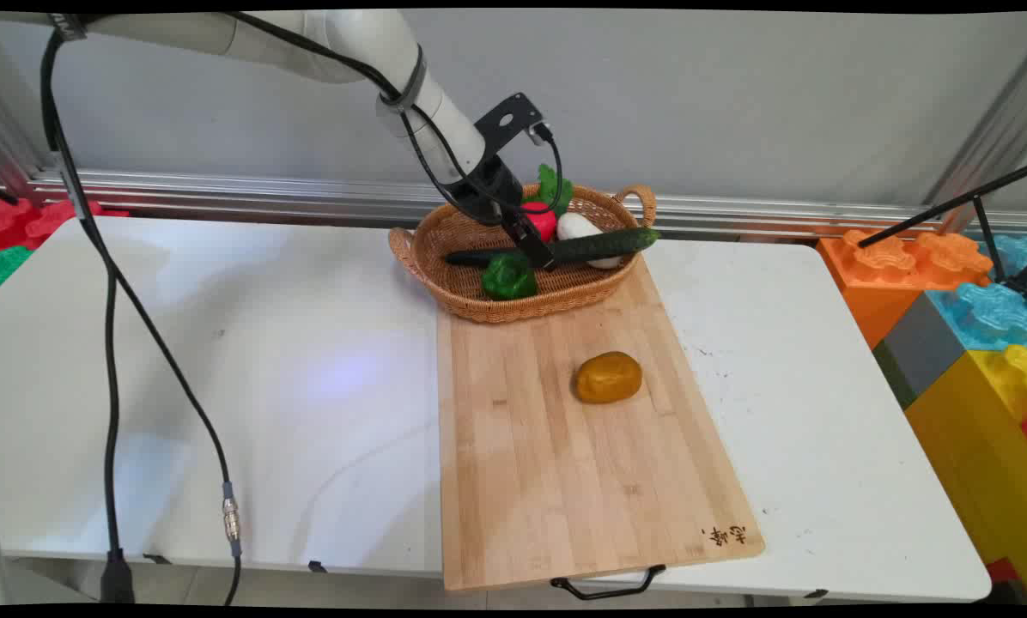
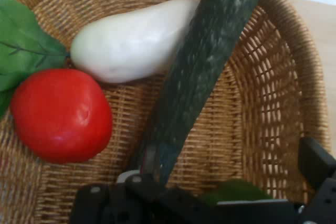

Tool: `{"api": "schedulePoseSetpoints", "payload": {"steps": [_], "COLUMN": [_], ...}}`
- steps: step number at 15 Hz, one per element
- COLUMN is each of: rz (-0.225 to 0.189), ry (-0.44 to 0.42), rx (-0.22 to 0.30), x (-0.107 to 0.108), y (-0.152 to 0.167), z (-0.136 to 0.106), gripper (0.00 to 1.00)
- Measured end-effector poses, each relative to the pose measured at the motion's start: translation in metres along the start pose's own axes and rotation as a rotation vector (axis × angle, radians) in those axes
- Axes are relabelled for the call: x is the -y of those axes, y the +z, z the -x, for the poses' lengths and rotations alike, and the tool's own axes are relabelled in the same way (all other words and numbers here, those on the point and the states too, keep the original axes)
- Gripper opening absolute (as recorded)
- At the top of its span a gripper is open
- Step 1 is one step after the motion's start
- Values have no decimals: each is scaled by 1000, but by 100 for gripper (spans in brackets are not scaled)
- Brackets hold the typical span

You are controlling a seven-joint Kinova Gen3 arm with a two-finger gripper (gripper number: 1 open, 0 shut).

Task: Pick up the potato from the cutting board

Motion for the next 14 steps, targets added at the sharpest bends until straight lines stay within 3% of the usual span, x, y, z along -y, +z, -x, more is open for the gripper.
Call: {"api": "schedulePoseSetpoints", "payload": {"steps": [6, 14], "rz": [56, 182], "ry": [-14, -63], "rx": [26, 24], "x": [-20, -88], "y": [-11, -33], "z": [-7, -11], "gripper": [100, 100]}}
